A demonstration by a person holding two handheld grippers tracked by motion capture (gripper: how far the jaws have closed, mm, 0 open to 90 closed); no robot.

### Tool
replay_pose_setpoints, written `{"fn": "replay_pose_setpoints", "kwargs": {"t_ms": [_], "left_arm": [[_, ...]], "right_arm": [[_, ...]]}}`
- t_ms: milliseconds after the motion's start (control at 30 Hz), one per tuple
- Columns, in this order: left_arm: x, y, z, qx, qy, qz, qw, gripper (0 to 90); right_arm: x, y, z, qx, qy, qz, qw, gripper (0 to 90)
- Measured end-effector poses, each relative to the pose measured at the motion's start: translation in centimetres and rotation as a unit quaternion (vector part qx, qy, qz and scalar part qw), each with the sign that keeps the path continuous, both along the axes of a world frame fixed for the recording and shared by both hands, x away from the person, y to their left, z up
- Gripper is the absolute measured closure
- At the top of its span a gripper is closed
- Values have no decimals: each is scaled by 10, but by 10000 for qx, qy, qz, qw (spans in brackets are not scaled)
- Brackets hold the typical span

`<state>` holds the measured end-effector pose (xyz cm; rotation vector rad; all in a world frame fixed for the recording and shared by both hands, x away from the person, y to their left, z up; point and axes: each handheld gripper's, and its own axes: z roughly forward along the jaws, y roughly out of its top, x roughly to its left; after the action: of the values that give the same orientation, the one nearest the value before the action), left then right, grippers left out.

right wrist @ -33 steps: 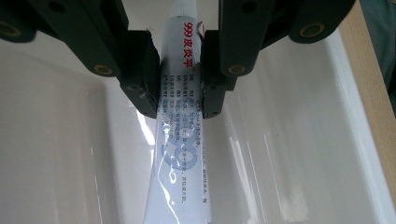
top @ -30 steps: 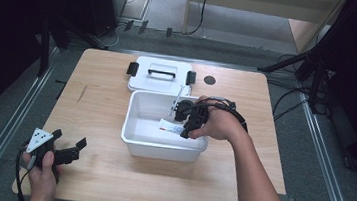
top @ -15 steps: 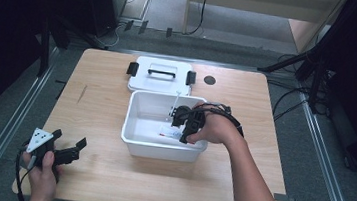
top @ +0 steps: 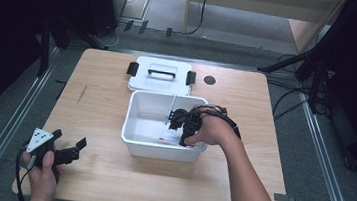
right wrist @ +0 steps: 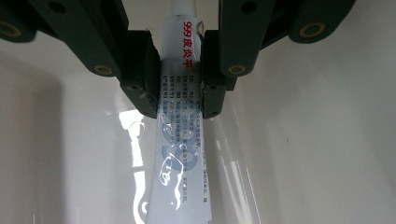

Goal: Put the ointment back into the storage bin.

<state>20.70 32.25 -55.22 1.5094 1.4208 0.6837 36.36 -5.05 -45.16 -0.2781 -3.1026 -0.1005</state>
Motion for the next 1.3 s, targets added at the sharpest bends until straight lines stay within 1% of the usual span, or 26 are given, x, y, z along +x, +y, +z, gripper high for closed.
{"fn": "replay_pose_setpoints", "kwargs": {"t_ms": [200,300,367,400,467,567,667,900,1100,1133,1200,1300], "left_arm": [[0,0,0,0,1,-3,10000,5],[0,0,0,-4,-2,0,10000,5],[0,0,0,0,1,-2,10000,5],[0,0,0,-4,-1,0,10000,5],[0,0,0,-2,-1,-1,10000,5],[0,0,0,-1,3,-2,10000,5],[0,0,0,2,4,1,10000,5],[0,0,0,3,3,4,10000,5],[0,0,0,0,3,2,10000,5],[0,0,0,3,4,2,10000,5],[0,0,0,3,4,1,10000,5],[0,0,0,4,5,1,10000,5]], "right_arm": [[1,2,-3,-69,41,-17,10000,716],[3,3,-5,-129,172,-211,9995,715],[4,3,-7,-172,233,-282,9992,712],[3,3,-8,-232,273,-302,9989,711],[2,3,-10,-316,244,-261,9989,707],[2,2,-9,-328,277,-292,9987,724],[2,1,-9,-308,264,-272,9988,755],[2,0,-9,-247,208,-256,9992,731],[2,-2,-1,-45,144,-353,9993,687],[2,-3,0,-8,128,-334,9994,679],[2,-4,4,50,72,-368,9993,654],[2,-6,13,165,17,-491,9987,621]]}}
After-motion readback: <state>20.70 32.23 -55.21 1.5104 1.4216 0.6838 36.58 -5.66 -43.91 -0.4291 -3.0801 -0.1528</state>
